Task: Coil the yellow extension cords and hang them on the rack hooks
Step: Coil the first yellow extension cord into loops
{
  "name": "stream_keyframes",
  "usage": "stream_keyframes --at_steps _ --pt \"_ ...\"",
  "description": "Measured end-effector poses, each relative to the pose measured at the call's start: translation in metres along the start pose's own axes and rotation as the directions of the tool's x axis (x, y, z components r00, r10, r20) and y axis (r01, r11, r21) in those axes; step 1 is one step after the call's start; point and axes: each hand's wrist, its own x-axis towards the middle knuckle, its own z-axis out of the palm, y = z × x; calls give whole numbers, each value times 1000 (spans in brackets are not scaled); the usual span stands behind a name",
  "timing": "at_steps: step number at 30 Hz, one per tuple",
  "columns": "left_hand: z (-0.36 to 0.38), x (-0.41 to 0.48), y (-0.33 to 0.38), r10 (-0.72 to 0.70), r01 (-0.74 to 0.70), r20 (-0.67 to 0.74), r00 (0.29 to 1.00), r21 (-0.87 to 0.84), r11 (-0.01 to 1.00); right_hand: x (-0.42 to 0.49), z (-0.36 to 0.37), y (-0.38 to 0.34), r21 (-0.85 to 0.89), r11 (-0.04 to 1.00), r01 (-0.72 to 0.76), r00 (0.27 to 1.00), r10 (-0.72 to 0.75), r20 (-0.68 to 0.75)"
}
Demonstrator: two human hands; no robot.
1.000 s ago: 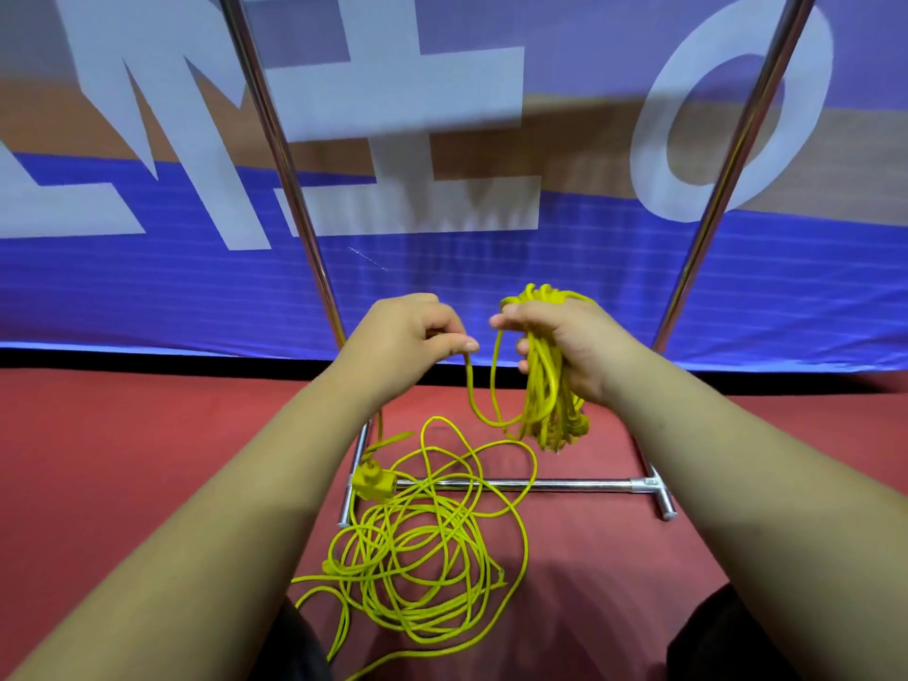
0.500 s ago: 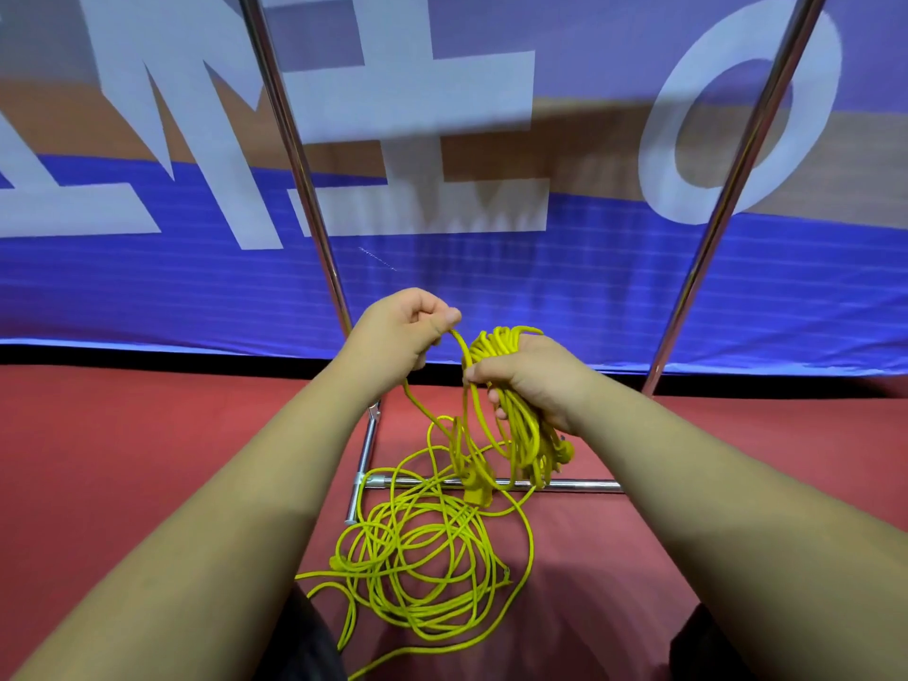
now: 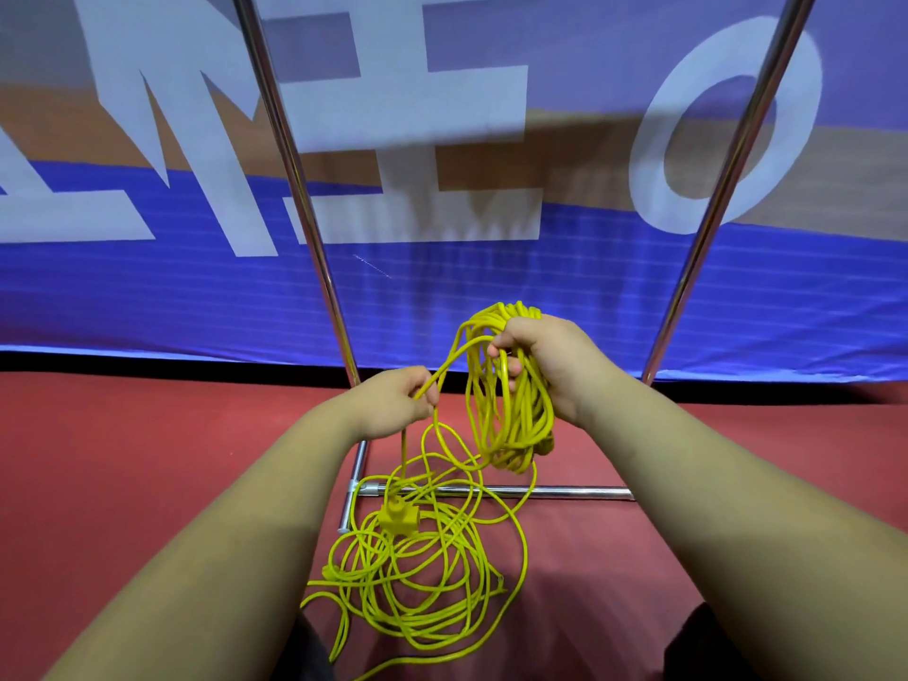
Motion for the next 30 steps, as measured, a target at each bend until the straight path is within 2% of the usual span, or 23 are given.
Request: stream_keyframes --at_steps 3,9,18,22,25,30 --pt "-1 2 -11 -75 80 -72 995 62 995 -5 -2 -7 32 999 1 1000 -1 -2" --pt "4 9 -26 -177 181 -43 983 123 976 -4 -7 -15 107 994 32 999 -32 -4" --pt "11 15 -37 -266 286 -105 958 295 912 -1 -21 -28 370 929 33 999 -33 -7" --pt "8 16 -45 -283 299 -98 954 287 910 0 -27 -32 407 912 40 999 -26 -38" --pt "8 17 -46 -268 290 -116 956 271 918 4 -29 -27 392 918 55 998 -40 -46" --pt "-2 17 -36 -196 263 -218 956 342 902 0 -32 -27 248 969 -15 1000 13 9"
